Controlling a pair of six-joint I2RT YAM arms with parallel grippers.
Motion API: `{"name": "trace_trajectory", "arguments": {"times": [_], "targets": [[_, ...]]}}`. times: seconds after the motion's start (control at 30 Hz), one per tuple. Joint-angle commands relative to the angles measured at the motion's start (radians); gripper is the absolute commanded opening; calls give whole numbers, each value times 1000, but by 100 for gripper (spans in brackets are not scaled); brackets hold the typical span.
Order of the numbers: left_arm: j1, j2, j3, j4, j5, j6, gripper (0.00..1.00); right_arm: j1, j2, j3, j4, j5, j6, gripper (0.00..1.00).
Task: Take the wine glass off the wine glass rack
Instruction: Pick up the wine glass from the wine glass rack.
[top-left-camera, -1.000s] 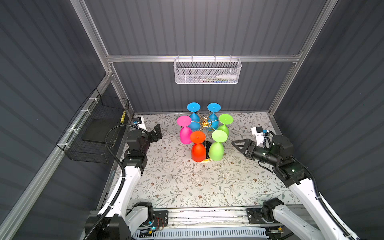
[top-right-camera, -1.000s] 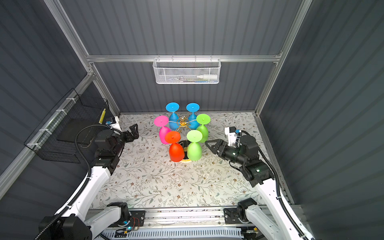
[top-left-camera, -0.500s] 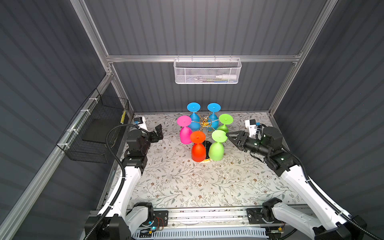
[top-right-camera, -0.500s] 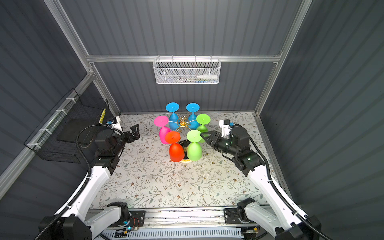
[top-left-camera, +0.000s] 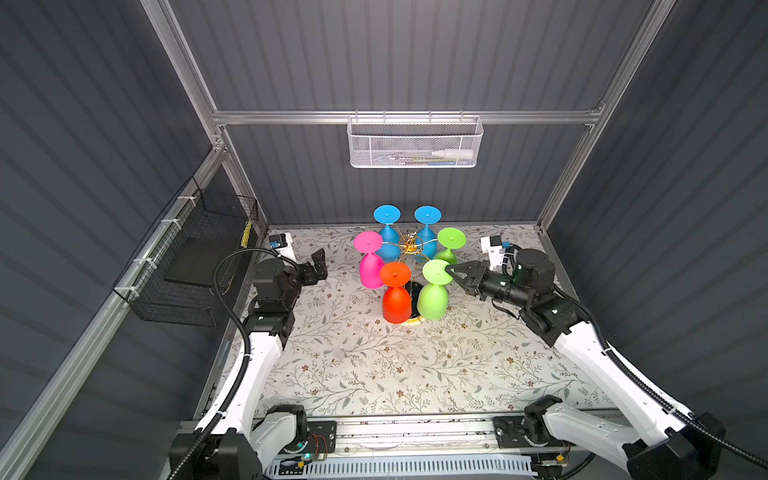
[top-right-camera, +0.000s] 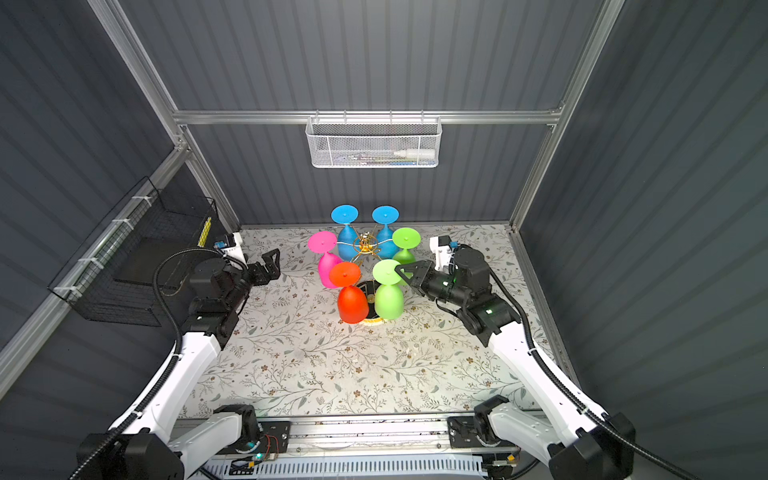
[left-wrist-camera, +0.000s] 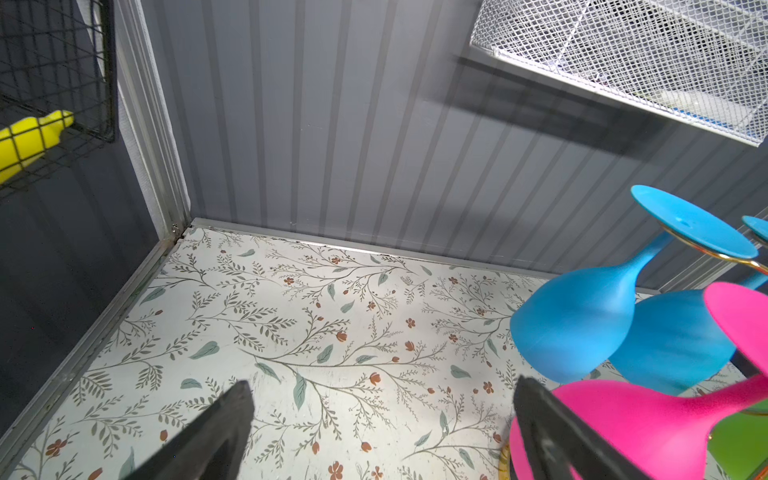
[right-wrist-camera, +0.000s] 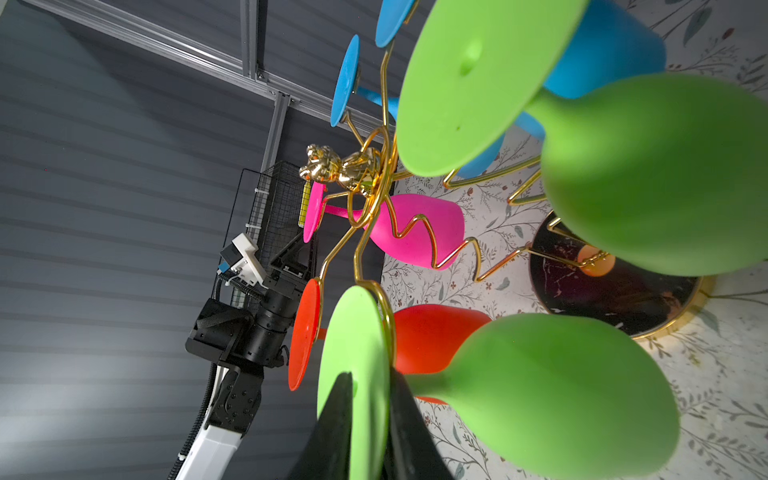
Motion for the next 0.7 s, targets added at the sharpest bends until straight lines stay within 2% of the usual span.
{"name": "trace_trajectory", "arguments": {"times": [0.0,0.27,0.43,0.67], "targets": [[6,0,37,-14,22,-6,100,5,-20,17,1,-4,3,17],[6,-3,39,-19,25,-3,99,4,-31,18,-4,-4,28,10],[6,-3,43,-22,31,-4,100,5,-56,14,-11,7,44,0],[6,-6,42,-22,39,-2,99,5,-84,21,35,-8,103,0]]}}
